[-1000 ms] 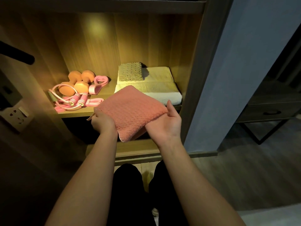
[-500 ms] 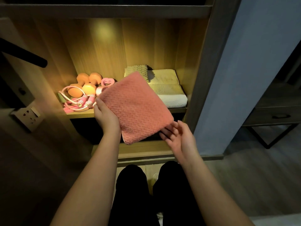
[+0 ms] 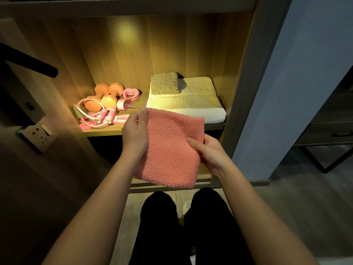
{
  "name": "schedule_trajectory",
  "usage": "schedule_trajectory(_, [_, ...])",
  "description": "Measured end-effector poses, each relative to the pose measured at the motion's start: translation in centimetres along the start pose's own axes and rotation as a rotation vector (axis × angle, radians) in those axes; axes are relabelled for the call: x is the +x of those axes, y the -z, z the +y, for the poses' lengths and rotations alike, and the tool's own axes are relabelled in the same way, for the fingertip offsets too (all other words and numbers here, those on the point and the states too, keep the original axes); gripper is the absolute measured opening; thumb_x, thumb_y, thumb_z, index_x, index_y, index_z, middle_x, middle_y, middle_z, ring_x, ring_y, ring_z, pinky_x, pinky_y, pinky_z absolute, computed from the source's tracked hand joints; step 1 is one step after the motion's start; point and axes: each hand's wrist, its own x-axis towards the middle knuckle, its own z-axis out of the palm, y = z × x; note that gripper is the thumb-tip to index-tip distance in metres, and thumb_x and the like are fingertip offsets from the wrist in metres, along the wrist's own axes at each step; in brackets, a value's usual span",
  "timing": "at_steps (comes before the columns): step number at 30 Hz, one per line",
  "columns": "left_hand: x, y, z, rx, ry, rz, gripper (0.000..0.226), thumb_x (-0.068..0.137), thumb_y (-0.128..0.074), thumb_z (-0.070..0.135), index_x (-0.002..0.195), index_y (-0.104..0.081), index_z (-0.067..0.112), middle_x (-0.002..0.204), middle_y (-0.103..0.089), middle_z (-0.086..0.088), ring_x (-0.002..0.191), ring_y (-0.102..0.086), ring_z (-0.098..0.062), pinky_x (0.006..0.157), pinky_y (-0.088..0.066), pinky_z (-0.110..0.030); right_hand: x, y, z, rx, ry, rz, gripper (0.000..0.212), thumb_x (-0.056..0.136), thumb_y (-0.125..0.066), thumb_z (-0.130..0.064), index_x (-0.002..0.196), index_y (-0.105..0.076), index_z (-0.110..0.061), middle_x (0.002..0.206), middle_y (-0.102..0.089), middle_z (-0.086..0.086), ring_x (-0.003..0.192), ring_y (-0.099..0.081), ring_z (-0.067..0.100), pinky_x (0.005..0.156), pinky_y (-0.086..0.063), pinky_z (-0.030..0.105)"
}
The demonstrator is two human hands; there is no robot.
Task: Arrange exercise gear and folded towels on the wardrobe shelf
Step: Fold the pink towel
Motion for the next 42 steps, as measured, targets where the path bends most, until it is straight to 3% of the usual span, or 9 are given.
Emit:
schedule_trajectory(6, [-1.4, -0.1, -1.6, -0.106, 0.337, -0.255, 0.055, 0.074, -0.052, 0.079, 0.088, -0.067, 0.028, 0.09, -0.072, 0.003, 0.087, -0.067, -0.019, 0.07, -0.05, -0.033, 0.0, -0.2, 0.3, 0.011, 0.051, 0.065, 0.032, 0.089, -0.068, -0.021, 0.119, -0.059, -0.023, 0.113, -0.068, 0.003, 0.098, -0.068, 0.02, 0.075, -0.053, 0.032])
schedule_trajectory(8, [-2.0, -0.4, -2.2, 0.013, 0.211, -0.213, 0.036, 0.088, -0.047, 0.066, 0.089, -0.061, 0.034, 0.092, -0.066, 0.008, 0.088, -0.063, -0.013, 0.065, -0.043, -0.028, -0.2, 0.2, 0.1, 0.024, 0.038, 0.023, 0.042, 0.082, -0.075, -0.027, 0.119, -0.057, -0.024, 0.114, -0.067, 0.002, 0.099, -0.068, 0.019, 0.077, -0.055, 0.032])
schedule_trajectory(11, [-3.2, -0.4, -2.5, 0.048, -0.017, -0.083, 0.041, 0.094, -0.036, 0.064, 0.096, -0.057, 0.029, 0.084, -0.063, 0.008, 0.078, -0.061, -0.007, 0.063, -0.044, -0.03, -0.5, 0.8, -0.1, -0.061, 0.103, 0.005, 0.043, 0.073, -0.081, -0.025, 0.112, -0.062, -0.029, 0.105, -0.072, -0.007, 0.097, -0.069, 0.014, 0.075, -0.055, 0.027])
schedule_trajectory(15, [-3.8, 0.2, -2.9, 0.254, -0.391, 0.098, 0.026, 0.098, -0.035, 0.026, 0.11, -0.054, 0.012, 0.078, -0.062, -0.009, 0.069, -0.059, -0.026, 0.057, -0.046, -0.039, -0.9, 1.3, -0.3, -0.171, 0.277, -0.021, 0.046, 0.078, -0.076, -0.004, 0.11, -0.061, -0.035, 0.102, -0.073, -0.016, 0.099, -0.067, 0.003, 0.073, -0.054, 0.018])
schedule_trajectory(18, [-3.2, 1.2, -2.5, 0.307, -0.52, 0.1, 0.017, 0.099, -0.032, 0.03, 0.106, -0.046, 0.023, 0.071, -0.059, -0.014, 0.06, -0.056, -0.031, 0.052, -0.042, -0.037, -1.6, 1.8, -0.7, -0.258, 0.379, -0.035, 0.056, 0.079, -0.075, 0.002, 0.123, -0.054, -0.025, 0.116, -0.066, -0.008, 0.112, -0.062, 0.008, 0.086, -0.051, 0.019])
schedule_trajectory(23, [-1.6, 2.7, -1.7, 0.434, -0.826, 0.03, 0.015, 0.1, -0.038, 0.029, 0.105, -0.045, 0.017, 0.068, -0.06, -0.017, 0.051, -0.056, -0.031, 0.049, -0.038, -0.03, -2.5, 2.4, -2.7, -0.782, 0.657, 0.004, 0.048, 0.077, -0.08, -0.022, 0.121, -0.061, -0.021, 0.111, -0.058, -0.003, 0.106, -0.056, 0.006, 0.09, -0.047, 0.021])
schedule_trajectory(28, [-0.9, 3.0, -1.0, 0.481, -0.928, -0.036, 0.027, 0.104, -0.034, 0.039, 0.106, -0.047, 0.015, 0.076, -0.064, -0.018, 0.057, -0.061, -0.034, 0.046, -0.048, -0.037, -2.4, 2.0, -3.5, -1.096, 0.628, -0.058, 0.03, 0.071, -0.078, -0.037, 0.096, -0.068, -0.022, 0.093, -0.059, -0.007, 0.088, -0.054, 0.011, 0.077, -0.047, 0.032])
schedule_trajectory(32, [-0.7, 3.4, -0.5, 0.489, -0.934, -0.045, 0.043, 0.104, -0.029, 0.045, 0.101, -0.053, 0.009, 0.071, -0.062, -0.018, 0.052, -0.058, -0.033, 0.043, -0.045, -0.036, -2.5, 1.8, -3.3, -1.086, 0.678, -0.002, 0.034, 0.074, -0.08, -0.033, 0.103, -0.064, -0.027, 0.091, -0.06, -0.015, 0.082, -0.056, 0.003, 0.076, -0.05, 0.032])
schedule_trajectory(42, [-0.4, 3.5, 0.2, 0.489, -0.993, -0.07, 0.032, 0.104, -0.03, 0.043, 0.103, -0.047, 0.015, 0.071, -0.064, -0.018, 0.053, -0.059, -0.032, 0.043, -0.047, -0.036, -2.4, 1.2, -3.6, -1.196, 0.609, -0.092, 0.015, 0.079, -0.075, -0.029, 0.092, -0.069, -0.024, 0.094, -0.059, -0.008, 0.091, -0.052, 0.011, 0.086, -0.046, 0.042])
